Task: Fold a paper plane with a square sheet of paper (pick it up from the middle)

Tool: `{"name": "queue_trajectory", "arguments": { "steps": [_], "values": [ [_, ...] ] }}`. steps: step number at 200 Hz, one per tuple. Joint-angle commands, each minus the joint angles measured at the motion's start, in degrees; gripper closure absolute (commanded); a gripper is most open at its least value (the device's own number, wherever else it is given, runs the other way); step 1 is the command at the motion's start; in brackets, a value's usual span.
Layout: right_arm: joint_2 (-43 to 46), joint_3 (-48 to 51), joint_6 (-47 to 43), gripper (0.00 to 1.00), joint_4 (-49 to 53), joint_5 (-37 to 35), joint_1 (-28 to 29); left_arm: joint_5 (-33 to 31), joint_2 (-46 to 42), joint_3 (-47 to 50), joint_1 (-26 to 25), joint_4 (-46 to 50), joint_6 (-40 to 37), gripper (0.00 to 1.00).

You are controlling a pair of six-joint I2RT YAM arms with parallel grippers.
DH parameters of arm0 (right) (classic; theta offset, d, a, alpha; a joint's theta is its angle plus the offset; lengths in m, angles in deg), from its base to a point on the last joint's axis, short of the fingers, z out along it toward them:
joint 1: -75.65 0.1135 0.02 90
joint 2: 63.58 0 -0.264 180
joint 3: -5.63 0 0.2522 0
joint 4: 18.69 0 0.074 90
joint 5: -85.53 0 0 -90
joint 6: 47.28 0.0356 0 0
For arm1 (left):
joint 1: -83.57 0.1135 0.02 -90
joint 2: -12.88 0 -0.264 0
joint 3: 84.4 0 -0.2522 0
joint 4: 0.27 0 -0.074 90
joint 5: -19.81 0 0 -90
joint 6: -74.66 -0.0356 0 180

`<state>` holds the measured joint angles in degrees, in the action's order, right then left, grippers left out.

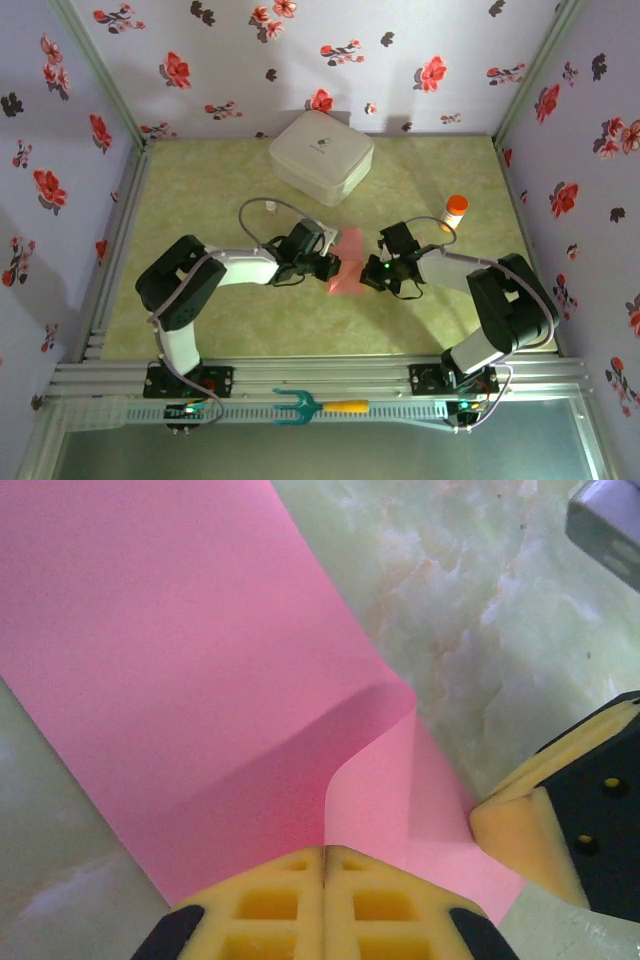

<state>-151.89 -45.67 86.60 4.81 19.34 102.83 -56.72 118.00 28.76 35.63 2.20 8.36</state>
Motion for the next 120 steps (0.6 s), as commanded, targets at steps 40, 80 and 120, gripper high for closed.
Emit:
{"name": "queue_trajectory", "arguments": {
  "steps": [40,80,120],
  "values": [
    [-1.7,-0.4,-1.1,1.00,4.7,-3.7,0.0,-0.3,2.4,-1.2,0.5,0.9,0.0,1.00],
    [0.7,-1.7,-0.3,0.99,4.5,-2.1,0.0,0.7,3.1,-1.6,0.5,4.2,2.6,1.00],
    [3.2,-1.1,2.3,0.96,2.5,0.2,0.0,3.4,2.8,-5.7,0.3,13.0,5.1,1.00]
  ]
}}
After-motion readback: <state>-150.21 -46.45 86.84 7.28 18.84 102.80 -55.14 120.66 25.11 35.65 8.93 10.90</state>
